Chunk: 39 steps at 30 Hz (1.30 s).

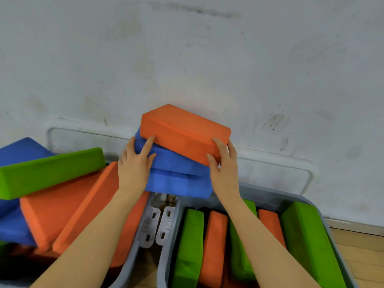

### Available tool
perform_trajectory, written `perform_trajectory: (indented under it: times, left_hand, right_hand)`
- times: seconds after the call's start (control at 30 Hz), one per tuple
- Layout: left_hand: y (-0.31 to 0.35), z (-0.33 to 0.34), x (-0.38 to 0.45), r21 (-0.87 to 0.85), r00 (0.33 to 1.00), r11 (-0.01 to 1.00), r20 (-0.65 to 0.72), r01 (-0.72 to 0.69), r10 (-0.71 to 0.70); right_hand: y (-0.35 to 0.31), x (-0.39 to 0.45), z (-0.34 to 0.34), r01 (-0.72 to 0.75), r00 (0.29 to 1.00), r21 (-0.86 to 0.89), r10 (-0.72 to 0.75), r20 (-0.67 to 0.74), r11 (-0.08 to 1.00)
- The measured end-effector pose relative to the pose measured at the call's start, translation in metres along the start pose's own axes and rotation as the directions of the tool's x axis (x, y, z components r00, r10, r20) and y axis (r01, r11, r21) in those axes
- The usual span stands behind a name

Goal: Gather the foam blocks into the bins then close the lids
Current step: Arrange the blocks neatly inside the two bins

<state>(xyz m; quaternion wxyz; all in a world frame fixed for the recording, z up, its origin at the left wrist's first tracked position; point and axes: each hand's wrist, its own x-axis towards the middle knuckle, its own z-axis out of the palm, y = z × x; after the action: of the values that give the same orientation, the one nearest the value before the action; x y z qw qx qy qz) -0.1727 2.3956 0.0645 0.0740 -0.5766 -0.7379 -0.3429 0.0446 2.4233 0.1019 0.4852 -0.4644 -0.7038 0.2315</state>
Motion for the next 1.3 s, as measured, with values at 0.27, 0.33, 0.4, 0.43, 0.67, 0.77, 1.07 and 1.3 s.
perform_trajectory:
  times: [0.27, 0.33, 0.4, 0.43, 0.67, 0.77, 1.07, 1.3]
  left_hand:
    - [-0.002, 0.018, -0.015, 0.017, 0.997, 0.997, 0.032, 0.076, -0.077]
    - [0.006, 0.018, -0.023, 0.038, 0.995, 0.995, 0.013, 0.095, -0.095]
    - [0.01, 0.022, -0.036, 0.034, 0.992, 0.992, 0.022, 0.124, -0.125]
    - [0.012, 0.026, -0.042, -0.005, 0.987, 0.988, 0.046, 0.153, -0.153]
    - [-0.011, 0.042, -0.017, -0.297, 0.976, 0.939, 0.179, 0.17, -0.121]
    - [-0.013, 0.044, -0.014, -0.171, 0.975, 0.968, 0.157, 0.185, -0.159]
    - [-0.029, 0.025, -0.038, 0.151, 0.963, 0.972, 0.175, 0.181, -0.206]
    - [-0.055, 0.0, -0.073, 0.377, 0.931, 0.923, 0.302, 0.082, -0.206]
  right_hand:
    - [0.009, 0.003, 0.011, -0.021, 0.999, 0.017, 0.02, 0.048, 1.0]
    - [0.007, 0.0, 0.01, -0.009, 0.999, -0.024, 0.01, 0.04, 1.0]
    - [0.005, -0.005, 0.01, -0.02, 1.0, -0.062, 0.021, 0.021, 0.998]
    - [0.006, -0.008, 0.01, -0.016, 1.0, -0.072, 0.016, 0.003, 0.997]
    - [0.02, -0.003, 0.03, 0.047, 0.999, 0.014, -0.047, 0.0, 0.999]
    - [0.021, 0.005, 0.038, 0.006, 1.0, 0.015, -0.006, -0.005, 1.0]
    - [0.023, 0.009, 0.051, 0.077, 0.992, -0.209, -0.096, -0.085, 0.975]
    - [0.018, -0.005, 0.071, 0.081, 0.981, -0.533, -0.163, -0.107, 0.842]
